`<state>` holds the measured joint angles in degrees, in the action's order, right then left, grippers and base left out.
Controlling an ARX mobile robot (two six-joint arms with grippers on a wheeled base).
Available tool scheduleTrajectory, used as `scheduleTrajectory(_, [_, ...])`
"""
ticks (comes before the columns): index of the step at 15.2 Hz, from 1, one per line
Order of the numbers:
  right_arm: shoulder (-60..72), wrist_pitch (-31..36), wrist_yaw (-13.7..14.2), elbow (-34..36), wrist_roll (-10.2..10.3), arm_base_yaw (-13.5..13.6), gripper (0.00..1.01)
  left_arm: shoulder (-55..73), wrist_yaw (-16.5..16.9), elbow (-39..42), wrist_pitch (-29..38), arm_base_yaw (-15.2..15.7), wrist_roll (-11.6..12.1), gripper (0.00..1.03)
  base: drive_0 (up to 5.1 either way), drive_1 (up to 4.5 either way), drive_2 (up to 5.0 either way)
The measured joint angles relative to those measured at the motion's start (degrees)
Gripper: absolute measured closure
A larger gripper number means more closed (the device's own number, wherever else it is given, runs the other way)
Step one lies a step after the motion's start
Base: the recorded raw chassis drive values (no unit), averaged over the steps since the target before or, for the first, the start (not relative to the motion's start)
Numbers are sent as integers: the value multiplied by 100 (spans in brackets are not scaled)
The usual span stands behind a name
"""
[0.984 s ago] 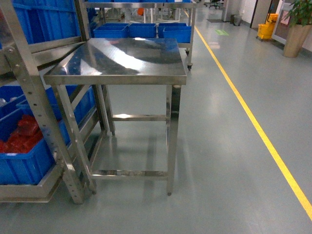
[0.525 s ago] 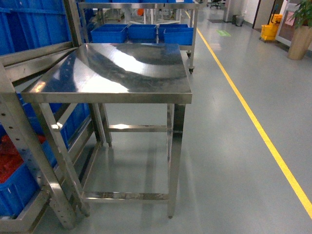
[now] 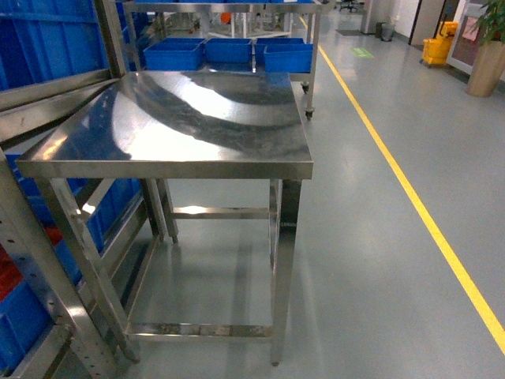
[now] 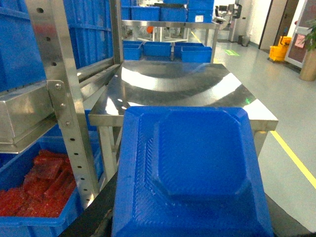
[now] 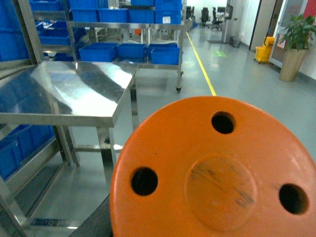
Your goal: Sort blue parts and orange caps into right shelf containers
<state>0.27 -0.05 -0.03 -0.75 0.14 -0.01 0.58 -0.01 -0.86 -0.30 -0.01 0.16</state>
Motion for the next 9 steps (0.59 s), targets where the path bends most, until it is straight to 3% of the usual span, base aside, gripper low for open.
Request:
scheduleTrajectory(8, [0, -7, 15, 0, 0, 0, 57, 0, 20, 0, -9, 0, 0, 59, 3, 422, -417])
scheduleTrajectory(9, [0, -13, 13, 0, 0, 0, 57, 0, 9, 0, -13, 0, 0, 59, -490, 246, 246])
